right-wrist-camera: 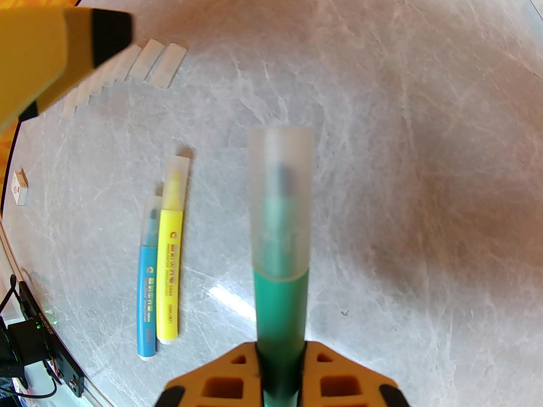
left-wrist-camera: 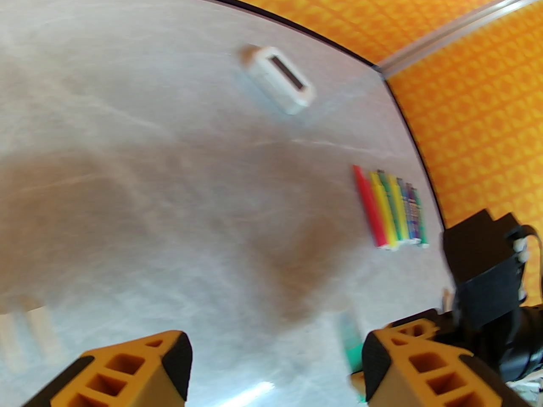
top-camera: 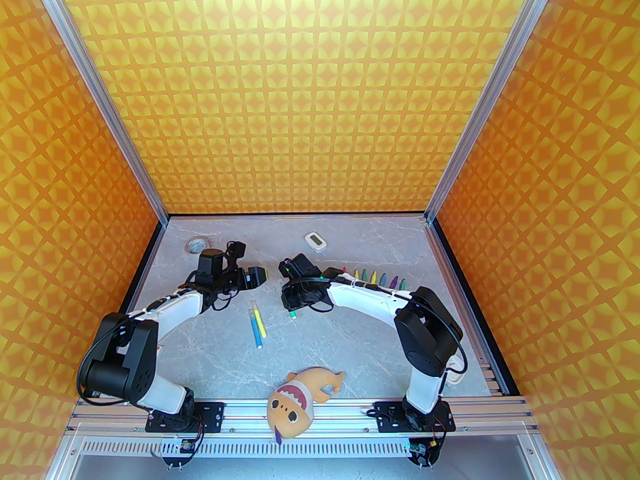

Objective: Open the pen caps

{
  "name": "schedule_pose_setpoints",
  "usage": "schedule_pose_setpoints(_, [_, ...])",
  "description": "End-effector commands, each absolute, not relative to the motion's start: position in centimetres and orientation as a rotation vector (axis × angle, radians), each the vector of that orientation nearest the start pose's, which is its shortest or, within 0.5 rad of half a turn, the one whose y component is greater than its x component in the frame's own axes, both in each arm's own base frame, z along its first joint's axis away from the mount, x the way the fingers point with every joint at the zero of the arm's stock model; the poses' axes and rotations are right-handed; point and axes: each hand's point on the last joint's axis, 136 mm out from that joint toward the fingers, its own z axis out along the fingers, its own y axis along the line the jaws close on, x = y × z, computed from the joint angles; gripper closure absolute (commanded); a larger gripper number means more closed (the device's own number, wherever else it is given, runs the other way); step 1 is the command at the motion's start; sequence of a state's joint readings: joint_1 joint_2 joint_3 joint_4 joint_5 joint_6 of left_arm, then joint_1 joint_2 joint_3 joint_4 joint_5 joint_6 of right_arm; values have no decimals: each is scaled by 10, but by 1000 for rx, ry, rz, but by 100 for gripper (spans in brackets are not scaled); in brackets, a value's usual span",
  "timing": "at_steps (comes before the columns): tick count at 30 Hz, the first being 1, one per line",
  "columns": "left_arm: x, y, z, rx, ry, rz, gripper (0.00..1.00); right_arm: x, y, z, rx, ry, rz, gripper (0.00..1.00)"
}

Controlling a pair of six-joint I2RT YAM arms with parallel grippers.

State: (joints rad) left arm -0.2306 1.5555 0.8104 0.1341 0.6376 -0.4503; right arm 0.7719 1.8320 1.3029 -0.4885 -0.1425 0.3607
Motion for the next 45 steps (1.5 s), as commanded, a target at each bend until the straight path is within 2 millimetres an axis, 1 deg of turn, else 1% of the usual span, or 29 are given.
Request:
schedule_pose_setpoints(1, [375,-217,152,207,2188,-1210,30,316,345,113,-624,2537,632,100])
schedule_pose_setpoints(4, [374,-227,153,233,2185,-1252,34,319,346,119,-617,2517,634,100])
schedule_pose_setpoints(10, [377,-236,151,234,2193,-1281,35,320,348,132,-622,2468,663,100])
schedule_pose_setpoints(15, [377,-248,156,269,2186,-1312,42,320,350,138,-630,2443,680,100])
schedule_pose_setpoints(21, [376,-256,156,282,2192,-1325,52,320,350,140,-636,2431,688,100])
schedule_pose_setpoints(28, [376,-256,157,282,2196,-1330,65,320,350,143,-636,2419,690,100])
schedule_pose_setpoints(38, [376,-256,158,271,2204,-1338,87,325,347,146,-610,2384,672,100])
schedule_pose_setpoints(39, [377,-256,159,267,2204,-1341,88,325,347,144,-610,2376,674,97])
schedule_pose_setpoints(40, [377,-257,160,264,2204,-1344,89,324,348,143,-611,2370,681,92])
schedule_pose_setpoints(42, [377,-258,163,262,2201,-1358,91,324,348,140,-612,2356,693,75])
schedule_pose_setpoints(44, [377,-259,168,268,2190,-1375,92,323,350,140,-612,2330,717,68])
schedule_pose_setpoints(45, [376,-260,170,268,2188,-1384,93,323,350,139,-607,2323,725,67])
